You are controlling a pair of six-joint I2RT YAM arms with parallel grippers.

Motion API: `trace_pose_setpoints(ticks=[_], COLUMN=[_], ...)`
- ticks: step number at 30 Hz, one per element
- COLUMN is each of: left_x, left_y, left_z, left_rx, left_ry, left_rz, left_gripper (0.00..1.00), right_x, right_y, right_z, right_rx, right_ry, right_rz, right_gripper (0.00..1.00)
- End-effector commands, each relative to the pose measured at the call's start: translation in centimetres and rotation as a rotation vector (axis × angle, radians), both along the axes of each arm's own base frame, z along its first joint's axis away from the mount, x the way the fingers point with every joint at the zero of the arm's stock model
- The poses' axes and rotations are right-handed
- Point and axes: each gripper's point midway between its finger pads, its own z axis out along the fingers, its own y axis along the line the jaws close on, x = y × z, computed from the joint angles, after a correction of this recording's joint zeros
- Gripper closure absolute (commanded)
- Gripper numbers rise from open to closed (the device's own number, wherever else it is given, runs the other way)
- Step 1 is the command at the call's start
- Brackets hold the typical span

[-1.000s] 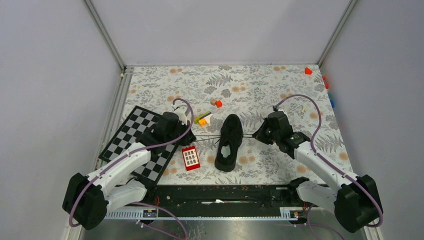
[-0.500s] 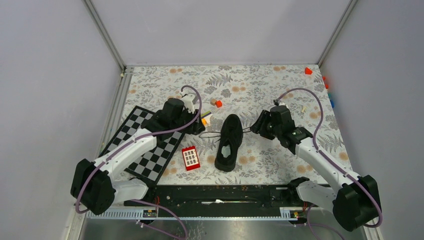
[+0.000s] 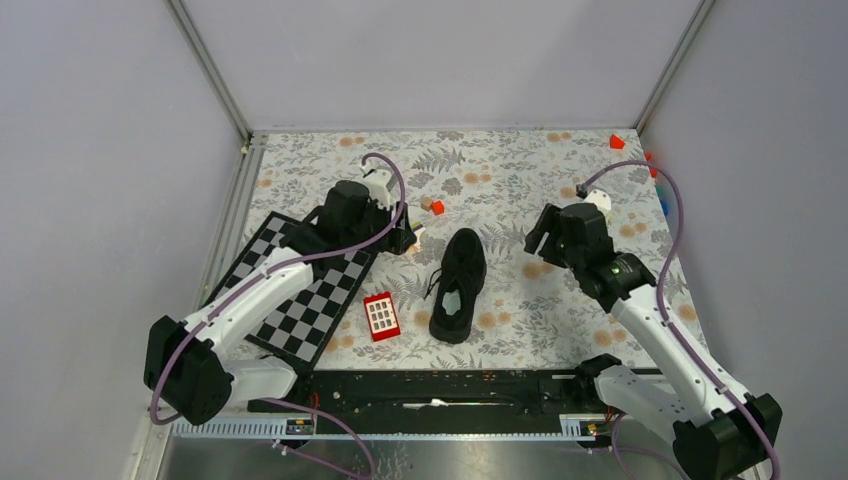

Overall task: Tie the shoes
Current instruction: Reset both arms

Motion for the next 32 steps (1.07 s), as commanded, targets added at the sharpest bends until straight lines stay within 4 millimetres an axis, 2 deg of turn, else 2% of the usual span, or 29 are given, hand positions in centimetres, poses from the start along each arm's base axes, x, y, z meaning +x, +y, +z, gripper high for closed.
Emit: trace_pose_setpoints(ticks=[1, 4, 6, 8, 12, 17, 20, 23, 26, 32], left_x=[0.9, 1.0, 1.0, 1.2, 1.1, -0.4, -1.5, -3.3, -5.2, -8.2], left_y=[0.2, 0.8, 1.6, 2.7, 5.6, 8.4, 10.2, 11.8, 13.4, 16.2], left_z=[3.9, 4.7, 5.8, 7.0, 9.9, 13.1, 15.0, 16.4, 16.9, 15.5], left_rx=[-0.03, -0.028, -0.033, -0.044, -0.045, 0.012, -0.002, -0.023, -0.041, -0.054], left_ry=[-0.124, -0.152, -0.183, -0.203, -0.212, -0.226, -0.277, -0.319, -0.342, -0.337], left_rz=[0.018, 0.043, 0.085, 0.147, 0.277, 0.336, 0.397, 0.424, 0.457, 0.533], left_gripper=[0.37, 0.36, 0.36, 0.29, 0.16, 0.13, 0.12, 0.12, 0.12, 0.1], right_x=[-0.6, -0.9, -0.9, -1.1, -1.5, -3.4, -4.7, -6.1, -7.3, -8.7], right_y=[-4.2, -4.6, -5.4, -7.0, -8.6, -10.8, -11.6, -12.1, -12.5, -12.5], right_z=[1.6, 1.5, 1.8, 2.9, 7.0, 12.2, 13.9, 14.3, 13.8, 11.6], right_rx=[-0.19, -0.233, -0.276, -0.348, -0.421, -0.455, -0.452, -0.433, -0.407, -0.38], right_ry=[-0.014, 0.017, 0.037, 0.042, -0.005, -0.089, -0.13, -0.167, -0.191, -0.169], right_rz=[-0.082, -0.073, -0.094, -0.147, -0.169, -0.229, -0.236, -0.244, -0.252, -0.233], right_gripper=[0.26, 0.22, 0.11, 0.01, 0.0, 0.0, 0.0, 0.0, 0.0, 0.0])
